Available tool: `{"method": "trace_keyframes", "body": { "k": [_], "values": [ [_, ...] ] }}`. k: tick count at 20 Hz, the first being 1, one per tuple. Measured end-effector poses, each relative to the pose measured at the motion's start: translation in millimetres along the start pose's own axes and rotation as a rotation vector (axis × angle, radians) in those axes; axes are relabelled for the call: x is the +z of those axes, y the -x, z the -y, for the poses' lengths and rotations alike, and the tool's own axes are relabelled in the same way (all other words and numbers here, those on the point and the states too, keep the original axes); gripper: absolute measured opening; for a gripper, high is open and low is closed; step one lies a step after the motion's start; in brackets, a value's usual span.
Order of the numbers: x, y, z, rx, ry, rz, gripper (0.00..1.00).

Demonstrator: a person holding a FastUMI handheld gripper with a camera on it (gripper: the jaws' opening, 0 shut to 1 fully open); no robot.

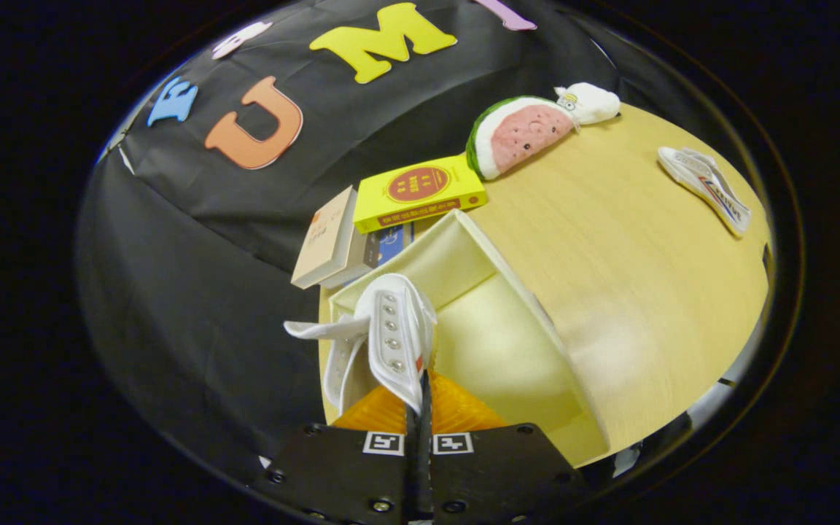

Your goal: Open the storage box then place both shoes into the box .Put the left shoe in first, then the right shoe, with the right side of both shoes facing outward in a uniform manner.

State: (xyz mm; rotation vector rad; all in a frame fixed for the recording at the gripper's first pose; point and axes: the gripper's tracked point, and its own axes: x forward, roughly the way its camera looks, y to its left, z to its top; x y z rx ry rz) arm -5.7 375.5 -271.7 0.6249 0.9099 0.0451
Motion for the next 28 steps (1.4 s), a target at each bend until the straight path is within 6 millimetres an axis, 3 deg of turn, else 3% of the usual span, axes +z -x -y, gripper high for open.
{"method": "trace_keyframes", "body": {
  "k": [11, 16, 18, 22, 26, 27, 28],
  "values": [
    [-13, -30, -3, -0.068, 0.093, 0.027, 0.00],
    [-35, -44, -2, -0.073, 0.191, -0.035, 0.02],
    [-44, -46, -2, -0.050, 0.206, -0.073, 0.18],
    [-36, -36, 1, -0.047, 0.237, -0.059, 0.77],
    [-15, -11, -3, -0.028, 0.347, 0.024, 0.83],
    [-9, -4, -4, -0.017, 0.377, 0.050, 0.92],
    [-1, 3, -4, -0.010, 0.400, 0.077, 0.92]
  ]
}}
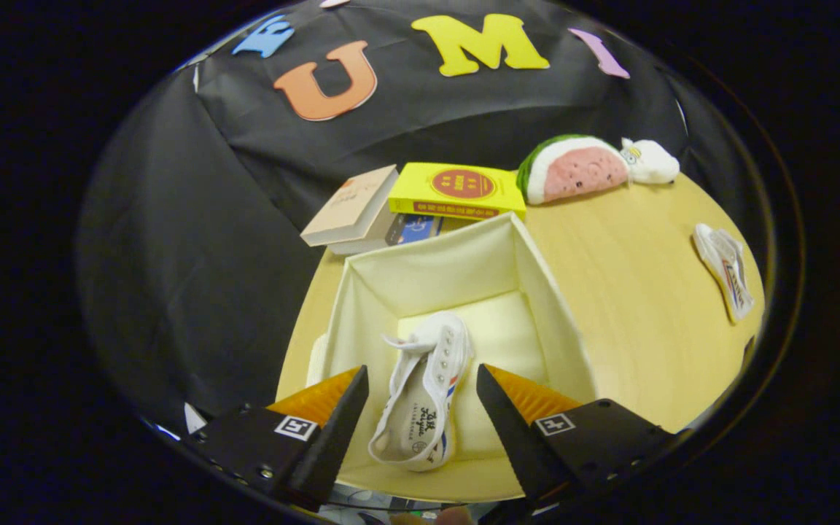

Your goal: Open the storage box then place both shoes into the box .Put the left shoe in first, then the right shoe, with the right side of both shoes facing outward in a uniform manner.

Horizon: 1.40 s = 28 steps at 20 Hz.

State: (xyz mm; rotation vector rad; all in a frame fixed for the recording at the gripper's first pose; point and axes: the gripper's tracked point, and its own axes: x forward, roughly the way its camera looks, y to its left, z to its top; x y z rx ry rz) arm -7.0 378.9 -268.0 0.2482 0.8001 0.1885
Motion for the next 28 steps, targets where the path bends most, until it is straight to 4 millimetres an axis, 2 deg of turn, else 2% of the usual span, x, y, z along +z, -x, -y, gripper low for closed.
{"method": "trace_keyframes", "body": {
  "k": [1, 3, 8, 11, 13, 16, 23, 26, 28],
  "values": [
    [9, 10, 5, 0.000, 0.033, 0.034, 0.96],
    [26, 27, 20, -0.011, 0.098, 0.095, 0.96],
    [67, 74, 84, -0.057, 0.189, 0.233, 0.96],
    [90, 96, 133, -0.066, 0.195, 0.268, 0.96],
    [108, 107, 175, -0.089, 0.202, 0.296, 0.96],
    [125, 124, 236, -0.092, 0.192, 0.318, 0.96],
    [130, 128, 388, -0.173, 0.152, 0.251, 0.96],
    [121, 124, 440, -0.212, 0.186, 0.206, 0.96],
    [106, 116, 465, -0.217, 0.187, 0.147, 0.96]
  ]
}}
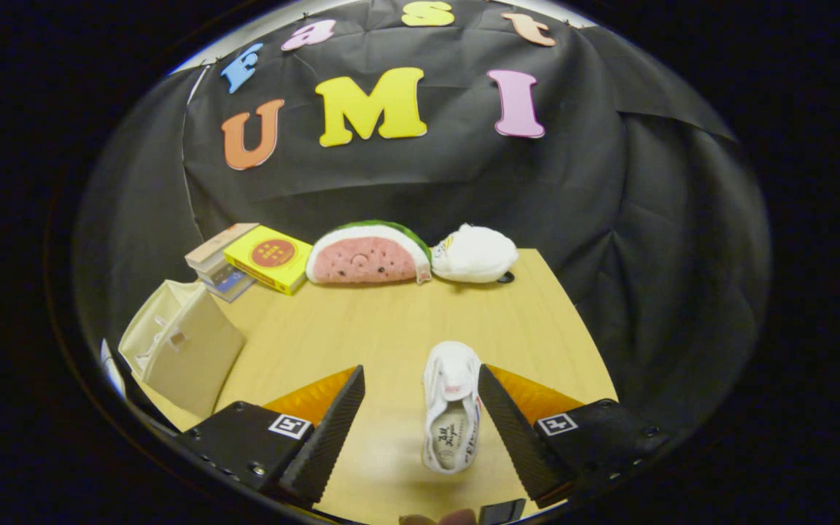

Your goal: Open the storage box then place both shoes into the box .Put the left shoe in first, then the right shoe, with the right side of both shoes facing outward in a uniform manner.

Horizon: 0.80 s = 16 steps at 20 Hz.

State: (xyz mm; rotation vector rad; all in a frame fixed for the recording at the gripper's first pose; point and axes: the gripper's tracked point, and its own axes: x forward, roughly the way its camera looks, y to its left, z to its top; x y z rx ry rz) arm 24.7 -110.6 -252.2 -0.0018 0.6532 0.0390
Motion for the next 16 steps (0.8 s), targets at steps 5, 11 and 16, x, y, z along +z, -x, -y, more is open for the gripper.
{"method": "trace_keyframes", "body": {
  "k": [5, 11, 16],
  "values": [
    [-56, -30, 42, -0.032, -0.004, -0.152, 0.96],
    [-81, -75, 57, -0.053, -0.054, -0.248, 0.91],
    [-81, -93, 58, -0.044, -0.083, -0.269, 0.60]
  ]
}}
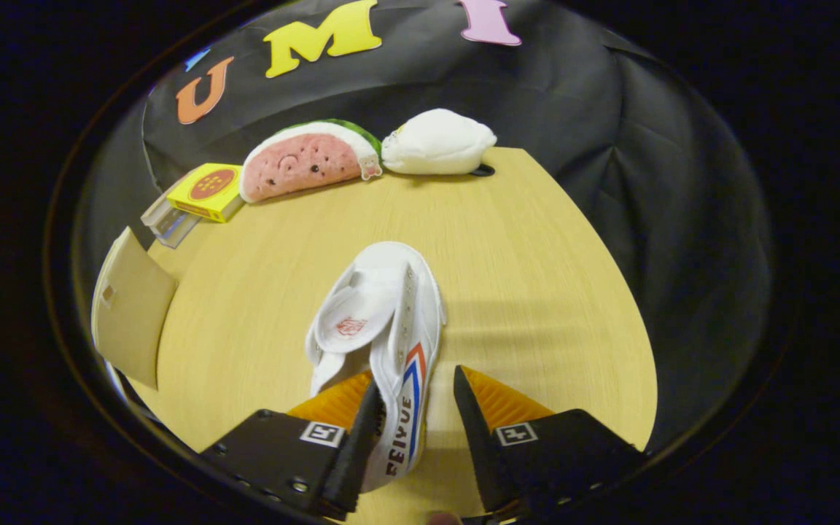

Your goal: Open the storage box then place both shoes into the box .Put the left shoe in first, then the right shoe, with the right side of both shoes facing outward in a uniform manner.

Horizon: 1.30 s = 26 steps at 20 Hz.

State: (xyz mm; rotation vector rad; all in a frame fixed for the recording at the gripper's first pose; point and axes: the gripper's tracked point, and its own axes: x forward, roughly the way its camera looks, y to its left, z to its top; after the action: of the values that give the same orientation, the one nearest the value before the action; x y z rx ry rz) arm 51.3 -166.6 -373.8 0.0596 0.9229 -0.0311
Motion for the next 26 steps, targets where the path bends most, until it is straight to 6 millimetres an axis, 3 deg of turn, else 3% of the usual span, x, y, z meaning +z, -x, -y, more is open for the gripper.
{"method": "trace_keyframes", "body": {
  "k": [1, 4, 5, 7, 8, 13, 21, 26],
  "values": [
    [-1, -2, -4, 0.013, -0.012, -0.010, 0.45],
    [-7, -9, -1, -0.002, -0.015, -0.052, 0.43],
    [-4, -10, 0, 0.006, -0.040, -0.050, 0.16],
    [-7, -6, 9, -0.013, -0.063, -0.058, 0.15],
    [-11, -11, 10, -0.012, -0.078, -0.082, 0.01],
    [-5, -2, 6, 0.002, -0.226, -0.091, 0.00],
    [-14, 21, -28, 0.070, -0.363, -0.104, 0.00],
    [3, 45, -59, 0.088, -0.391, -0.049, 0.00]
  ]
}}
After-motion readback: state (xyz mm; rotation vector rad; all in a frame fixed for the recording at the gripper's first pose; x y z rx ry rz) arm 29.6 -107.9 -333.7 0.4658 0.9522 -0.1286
